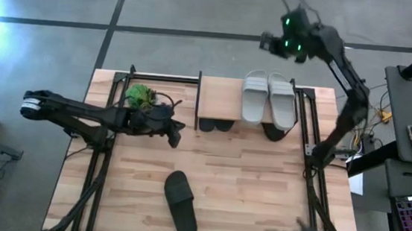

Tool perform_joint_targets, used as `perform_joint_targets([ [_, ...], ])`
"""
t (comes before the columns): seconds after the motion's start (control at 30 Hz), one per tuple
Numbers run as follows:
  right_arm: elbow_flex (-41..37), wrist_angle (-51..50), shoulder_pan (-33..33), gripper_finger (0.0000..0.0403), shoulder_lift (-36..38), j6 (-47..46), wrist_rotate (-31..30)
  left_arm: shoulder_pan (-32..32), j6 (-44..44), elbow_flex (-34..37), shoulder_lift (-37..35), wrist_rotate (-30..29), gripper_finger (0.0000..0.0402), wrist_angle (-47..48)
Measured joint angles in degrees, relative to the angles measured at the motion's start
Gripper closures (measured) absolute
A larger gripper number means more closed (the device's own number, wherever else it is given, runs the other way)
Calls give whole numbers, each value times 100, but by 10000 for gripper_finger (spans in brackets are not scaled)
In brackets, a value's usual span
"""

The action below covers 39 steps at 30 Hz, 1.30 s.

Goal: Pick and place slides into the shelf
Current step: Put the black slipper under the shelf

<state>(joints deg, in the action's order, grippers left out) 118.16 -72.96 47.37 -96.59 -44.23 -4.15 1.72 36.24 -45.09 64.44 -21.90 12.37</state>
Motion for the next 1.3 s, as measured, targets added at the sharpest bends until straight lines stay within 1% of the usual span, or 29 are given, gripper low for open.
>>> perform_joint_targets([
  [0.07, 561, 82, 395, 374, -412, 201, 247, -110, 476, 17, -78, 2, 402, 415],
  [0.17, 1517, 284, 863, 374, -1180, 438, 704, -221, 680, 36, -145, 18, 402, 979],
  [0.2, 1705, 400, 994, 374, -1428, 481, 824, -243, 696, 36, -152, 19, 402, 1082],
  [0.3, 1304, 1556, 1298, 374, -1774, 383, 1602, -300, 953, 45, -152, 36, 402, 1181],
  [0.4, 1267, 2065, 1570, 374, -2323, 349, 2202, -392, 1297, 47, -94, -16, 402, 1062],
  [0.53, 1677, 1855, 1947, 374, -3202, 579, 2877, -438, 2023, 51, 84, -113, 402, 1009],
  [0.63, 1621, 1974, 2188, 374, -3544, 594, 3756, -438, 2214, 51, 329, -119, 402, 944],
  [0.77, 1648, 1367, 2435, 374, -3938, 923, 4321, -440, 2715, 51, 714, -132, 402, 475],
  [0.9, 1690, 616, 2386, 374, -4161, 1634, 4461, -440, 2803, 51, 1173, -125, 402, -519],
  [0.93, 1690, 374, 2368, 374, -4208, 1773, 4404, -440, 2802, 51, 1280, -102, 402, -820],
  [1.0, 1679, -120, 2346, 374, -4275, 2081, 4061, -440, 2794, 49, 1447, 21, 402, -1217],
  [1.1, 1679, -660, 2365, 374, -4284, 2478, 3561, -430, 2803, 30, 1624, 83, 402, -1343],
  [1.23, 1679, -1232, 2310, 374, -4283, 2710, 3442, -398, 2795, 30, 1664, 204, 402, -1329],
  [1.3, 1679, -1518, 2215, 374, -4282, 2833, 3250, -396, 2774, 31, 1638, 210, 402, -1325],
])
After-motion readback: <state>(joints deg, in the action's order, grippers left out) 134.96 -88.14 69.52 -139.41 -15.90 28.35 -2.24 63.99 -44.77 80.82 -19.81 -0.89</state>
